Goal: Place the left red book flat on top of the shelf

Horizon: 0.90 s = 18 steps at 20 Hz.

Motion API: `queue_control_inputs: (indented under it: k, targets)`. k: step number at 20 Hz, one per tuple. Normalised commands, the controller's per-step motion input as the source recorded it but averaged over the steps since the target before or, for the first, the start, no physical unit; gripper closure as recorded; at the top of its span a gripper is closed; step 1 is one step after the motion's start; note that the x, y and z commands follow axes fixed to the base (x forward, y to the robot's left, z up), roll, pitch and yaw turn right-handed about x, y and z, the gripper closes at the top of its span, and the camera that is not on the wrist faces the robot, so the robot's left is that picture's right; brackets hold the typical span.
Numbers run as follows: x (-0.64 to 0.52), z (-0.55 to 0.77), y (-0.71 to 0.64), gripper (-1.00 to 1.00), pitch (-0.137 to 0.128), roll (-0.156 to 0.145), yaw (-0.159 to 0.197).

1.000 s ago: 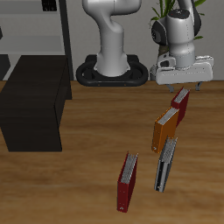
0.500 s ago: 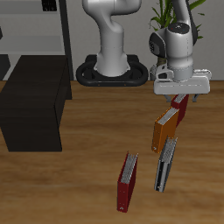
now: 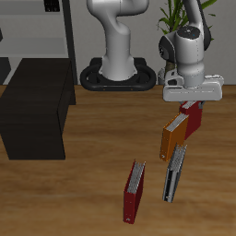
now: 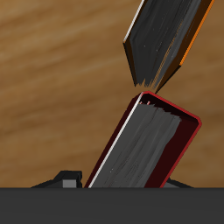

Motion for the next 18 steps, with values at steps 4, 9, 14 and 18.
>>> queue_control_inputs:
  k: [4,9,14,18]
  targets:
    - [-0.05,0.12,-0.25,1.00,0.013,-0.013,0.045]
    - [-0.08,0.39,-0.47,1.00,-0.060,-0.076,0.055]
    - [-0.06,0.38,-0.62,1.00,-0.029,-0.094,0.053]
    - [-0.01,0.55,-0.62,1.00,-0.102,-0.129,0.085]
